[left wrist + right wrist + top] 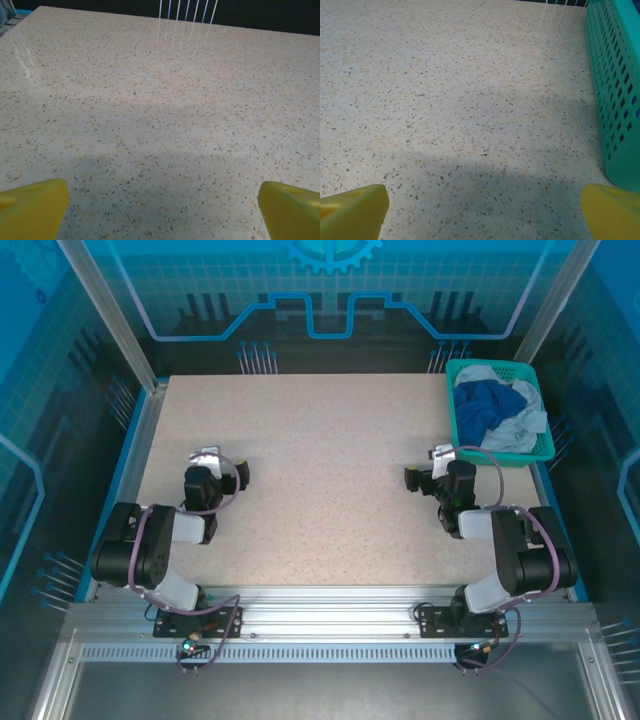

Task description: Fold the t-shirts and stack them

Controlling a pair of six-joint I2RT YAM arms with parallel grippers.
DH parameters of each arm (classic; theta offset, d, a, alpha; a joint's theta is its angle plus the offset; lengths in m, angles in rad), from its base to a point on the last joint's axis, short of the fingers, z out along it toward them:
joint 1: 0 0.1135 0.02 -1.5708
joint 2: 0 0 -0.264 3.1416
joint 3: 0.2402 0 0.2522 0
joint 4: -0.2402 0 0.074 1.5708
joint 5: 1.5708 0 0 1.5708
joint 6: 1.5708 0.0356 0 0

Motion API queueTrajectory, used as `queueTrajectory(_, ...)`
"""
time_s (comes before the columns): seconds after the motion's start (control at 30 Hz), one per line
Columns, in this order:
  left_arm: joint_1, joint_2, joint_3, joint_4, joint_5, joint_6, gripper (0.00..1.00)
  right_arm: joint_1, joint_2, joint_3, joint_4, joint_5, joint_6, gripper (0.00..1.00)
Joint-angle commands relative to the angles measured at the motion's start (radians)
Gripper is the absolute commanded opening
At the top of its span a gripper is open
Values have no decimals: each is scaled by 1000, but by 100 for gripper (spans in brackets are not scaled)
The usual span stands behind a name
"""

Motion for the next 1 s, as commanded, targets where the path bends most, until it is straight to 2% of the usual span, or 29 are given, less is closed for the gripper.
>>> queueTrajectory(0.0,-30,-99,-71,102,-120,26,99,38,-135,53,-116,102,-17,100)
queueTrajectory(0.07,-101,-245,-81,13,-222,81,99,101,-276,95,-232,232,-28,100)
queueTrajectory(0.13,-154,-392,-46,-84,-246,116,99,149,-391,195,-361,324,-6,100)
queueTrajectory(0.2,-204,-483,26,-115,-296,141,99,152,-427,388,-594,388,141,100)
queueTrajectory(0.23,-221,-507,97,-161,-382,48,99,112,-406,557,-839,359,331,100)
queueTrajectory(0.27,-220,-530,207,-348,-461,-127,99,52,-365,725,-1101,282,458,100)
queueTrajectory(0.3,-217,-556,327,-610,-473,-285,99,10,-310,832,-1246,308,603,100)
queueTrajectory(0.33,-204,-563,449,-861,-470,-439,99,-58,-256,900,-1281,181,606,100)
queueTrajectory(0.37,-176,-536,524,-958,-456,-595,99,-118,-198,963,-1303,71,602,92)
queueTrajectory(0.4,-123,-495,569,-971,-326,-664,99,-145,-149,1028,-1349,54,604,85)
queueTrajectory(0.43,-62,-440,632,-991,-136,-718,99,-155,-92,1098,-1411,99,603,85)
queueTrajectory(0.47,-46,-379,710,-1028,-27,-728,99,-166,-44,1155,-1454,123,595,85)
queueTrajectory(0.53,-80,-268,870,-1144,54,-698,99,-193,20,1214,-1464,112,557,84)
queueTrajectory(0.6,-113,-187,969,-1177,172,-662,99,-235,85,1264,-1475,59,541,81)
queueTrajectory(0.73,-152,-51,1025,-1123,449,-781,99,-322,261,1355,-1518,-109,503,77)
queueTrajectory(0.77,-168,-33,1019,-1099,484,-804,99,-330,299,1364,-1518,-130,485,75)
queueTrajectory(0.9,-228,-21,979,-1061,510,-828,98,-332,418,1410,-1542,-130,448,69)
queueTrajectory(0.97,-242,-19,956,-1045,535,-844,95,-332,460,1423,-1543,-127,449,66)
